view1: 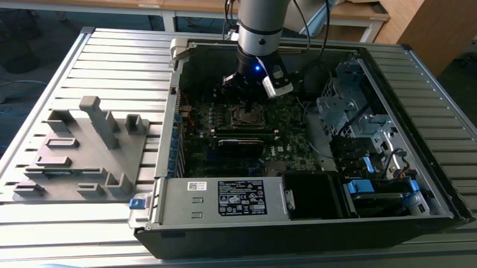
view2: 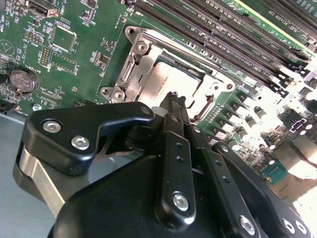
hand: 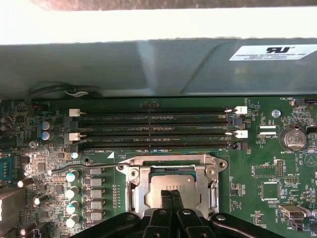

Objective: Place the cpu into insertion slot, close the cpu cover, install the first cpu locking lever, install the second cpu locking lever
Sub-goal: 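Install the first cpu locking lever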

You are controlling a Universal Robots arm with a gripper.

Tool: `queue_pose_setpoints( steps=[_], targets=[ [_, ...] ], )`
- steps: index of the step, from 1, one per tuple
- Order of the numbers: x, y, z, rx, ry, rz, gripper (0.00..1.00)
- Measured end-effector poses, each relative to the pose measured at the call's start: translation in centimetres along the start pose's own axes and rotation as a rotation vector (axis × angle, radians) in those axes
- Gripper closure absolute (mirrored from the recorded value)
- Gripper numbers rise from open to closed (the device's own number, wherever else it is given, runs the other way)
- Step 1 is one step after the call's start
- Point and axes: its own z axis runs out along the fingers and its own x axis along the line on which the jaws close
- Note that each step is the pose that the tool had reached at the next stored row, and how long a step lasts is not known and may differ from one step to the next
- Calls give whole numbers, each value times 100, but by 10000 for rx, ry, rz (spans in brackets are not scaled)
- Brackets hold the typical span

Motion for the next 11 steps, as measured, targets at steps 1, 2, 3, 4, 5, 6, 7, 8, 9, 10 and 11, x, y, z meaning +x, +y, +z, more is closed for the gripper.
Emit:
queue_pose_setpoints(
  steps=[1,2,3,4,5,6,7,8,9,10,11],
  targets=[
    [0,0,0,0,0,0,89],
    [0,0,0,0,0,0,89],
    [0,0,0,-1,0,0,89],
    [-1,1,-2,1,0,0,89],
    [0,1,-5,2,1,0,89],
    [0,0,-9,1,0,0,89],
    [0,0,-14,0,0,0,89],
    [0,1,-18,0,0,0,89],
    [0,1,-23,0,0,0,89],
    [0,1,-27,0,-1,0,89],
    [0,1,-33,0,0,0,89]
  ],
)
